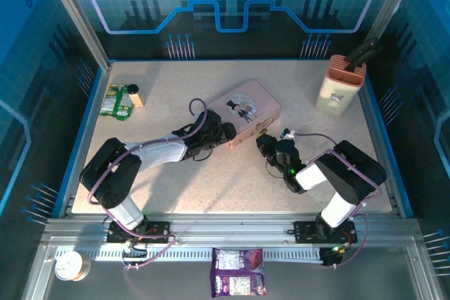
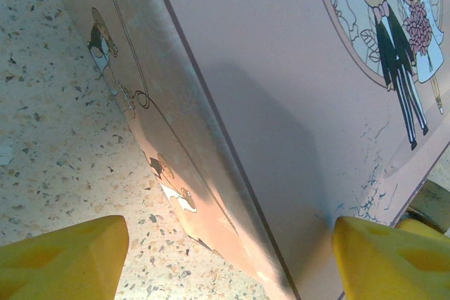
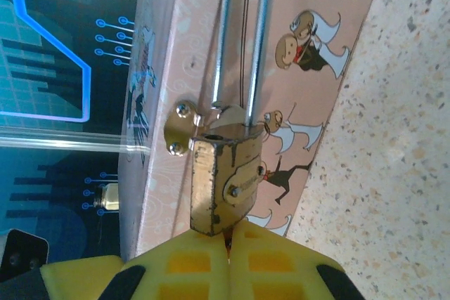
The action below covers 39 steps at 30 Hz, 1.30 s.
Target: Unlock the padlock with the key
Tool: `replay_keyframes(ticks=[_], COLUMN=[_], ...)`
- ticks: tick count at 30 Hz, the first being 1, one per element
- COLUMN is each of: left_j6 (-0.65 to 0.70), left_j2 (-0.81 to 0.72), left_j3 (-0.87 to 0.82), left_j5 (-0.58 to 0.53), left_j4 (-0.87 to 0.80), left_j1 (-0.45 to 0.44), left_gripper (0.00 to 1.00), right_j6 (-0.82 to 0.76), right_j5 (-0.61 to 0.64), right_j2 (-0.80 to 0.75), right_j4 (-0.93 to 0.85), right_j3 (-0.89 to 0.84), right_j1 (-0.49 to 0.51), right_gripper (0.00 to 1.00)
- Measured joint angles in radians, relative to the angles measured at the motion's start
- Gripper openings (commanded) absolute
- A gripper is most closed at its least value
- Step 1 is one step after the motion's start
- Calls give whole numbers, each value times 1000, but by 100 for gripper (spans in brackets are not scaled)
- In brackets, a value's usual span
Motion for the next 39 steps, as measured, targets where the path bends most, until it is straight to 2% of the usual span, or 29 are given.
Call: replay_keyframes(ticks=[7, 14, 22, 30, 39], left_j6=[1, 23, 98, 181, 246], left_j2=[-5, -29, -156, -373, -586], left_j3=[-6, -16, -66, -225, -369], left_j5=[0, 0, 4, 0, -24], left_j4=[1, -23, -74, -68, -60], left_j1=[0, 0, 7, 45, 89], left_gripper=[80, 85, 90, 92, 95], right_j6=[-19, -71, -211, -405, -567], right_j5=[0, -19, -81, -103, -66], right_j2=[-40, -167, -407, -629, -698], right_j4=[-36, -151, -435, -789, -1083], right_j3=[-26, -59, -58, -36, 19], right_j1=[-29, -74, -122, -143, -144], right_gripper=[0, 0, 0, 0, 0])
